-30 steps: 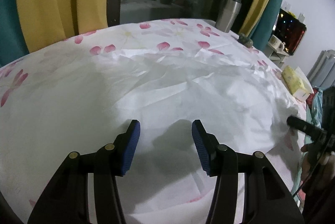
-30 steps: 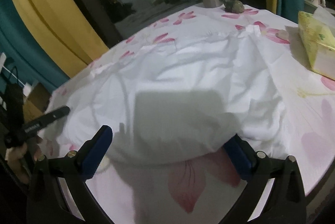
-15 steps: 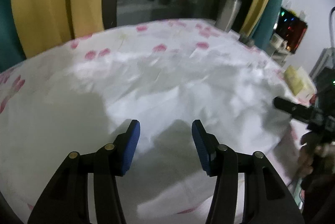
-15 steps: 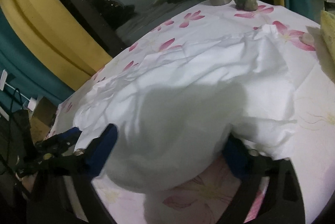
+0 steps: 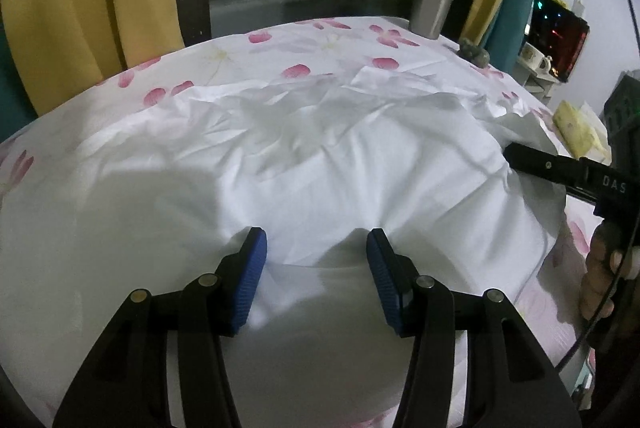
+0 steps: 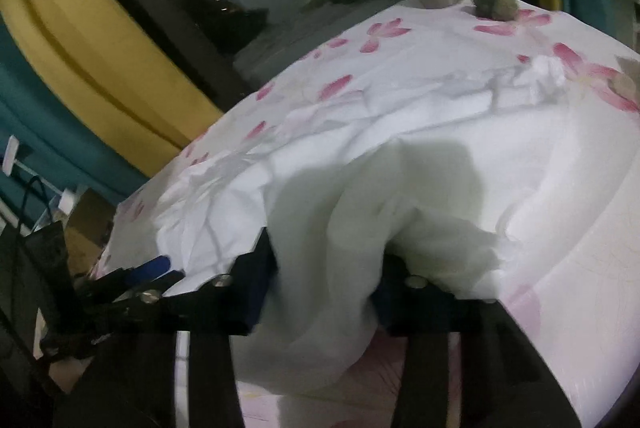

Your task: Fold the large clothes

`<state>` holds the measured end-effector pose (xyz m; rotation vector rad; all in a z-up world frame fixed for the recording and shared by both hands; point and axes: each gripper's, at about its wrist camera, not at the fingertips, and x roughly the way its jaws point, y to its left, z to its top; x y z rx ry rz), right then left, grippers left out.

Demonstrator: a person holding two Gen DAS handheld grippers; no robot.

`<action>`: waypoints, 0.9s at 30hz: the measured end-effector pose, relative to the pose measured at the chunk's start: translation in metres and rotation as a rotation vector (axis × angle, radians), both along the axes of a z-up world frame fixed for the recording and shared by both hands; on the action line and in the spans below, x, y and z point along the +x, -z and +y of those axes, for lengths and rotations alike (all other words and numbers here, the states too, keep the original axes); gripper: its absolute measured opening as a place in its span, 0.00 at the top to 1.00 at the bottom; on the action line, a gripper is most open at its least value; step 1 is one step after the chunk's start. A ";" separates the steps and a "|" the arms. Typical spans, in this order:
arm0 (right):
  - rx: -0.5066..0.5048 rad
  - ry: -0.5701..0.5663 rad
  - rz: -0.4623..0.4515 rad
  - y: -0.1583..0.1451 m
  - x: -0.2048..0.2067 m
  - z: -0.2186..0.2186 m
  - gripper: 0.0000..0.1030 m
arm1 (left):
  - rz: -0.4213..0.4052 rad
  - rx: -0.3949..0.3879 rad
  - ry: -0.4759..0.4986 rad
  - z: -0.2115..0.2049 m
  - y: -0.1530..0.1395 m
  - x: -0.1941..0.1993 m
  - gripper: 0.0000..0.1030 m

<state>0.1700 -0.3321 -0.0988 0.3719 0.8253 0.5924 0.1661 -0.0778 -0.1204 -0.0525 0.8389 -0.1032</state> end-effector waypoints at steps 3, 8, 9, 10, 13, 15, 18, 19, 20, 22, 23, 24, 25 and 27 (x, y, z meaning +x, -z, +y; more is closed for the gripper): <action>-0.027 -0.018 -0.033 -0.008 -0.003 0.006 0.83 | -0.007 0.009 -0.005 -0.001 0.000 -0.001 0.47; -0.049 -0.022 -0.087 -0.027 -0.014 0.017 0.86 | -0.002 -0.003 -0.003 0.002 -0.001 -0.001 0.47; -0.056 -0.024 -0.099 -0.031 -0.015 0.020 0.87 | -0.004 -0.001 0.000 0.003 -0.001 -0.001 0.47; -0.063 -0.026 -0.114 -0.037 -0.017 0.022 0.87 | -0.008 0.002 0.003 0.003 0.000 -0.001 0.47; -0.070 -0.037 -0.148 -0.051 -0.021 0.030 0.87 | -0.009 -0.004 0.005 0.004 0.000 -0.001 0.47; -0.078 -0.046 -0.168 -0.059 -0.024 0.037 0.87 | -0.010 -0.010 0.007 0.006 0.000 -0.001 0.47; -0.103 -0.066 -0.205 -0.070 -0.027 0.051 0.87 | -0.005 -0.023 0.010 0.009 -0.001 -0.002 0.47; -0.111 -0.070 -0.214 -0.072 -0.028 0.054 0.87 | -0.003 -0.028 0.014 0.011 -0.002 -0.002 0.47; -0.120 -0.073 -0.223 -0.075 -0.029 0.058 0.87 | -0.001 -0.033 0.016 0.013 -0.003 -0.003 0.47; -0.136 -0.077 -0.237 -0.078 -0.030 0.066 0.87 | 0.003 -0.048 0.012 0.020 -0.006 -0.005 0.47; -0.140 -0.078 -0.238 -0.079 -0.031 0.068 0.87 | 0.003 -0.055 0.006 0.024 -0.008 -0.007 0.47; -0.145 -0.078 -0.241 -0.080 -0.031 0.072 0.87 | 0.000 -0.061 -0.002 0.031 -0.010 -0.010 0.47; -0.150 -0.080 -0.244 -0.081 -0.032 0.075 0.87 | -0.005 -0.063 -0.008 0.035 -0.011 -0.013 0.47; -0.159 -0.085 -0.248 -0.082 -0.032 0.081 0.87 | -0.021 -0.067 -0.032 0.047 -0.017 -0.019 0.47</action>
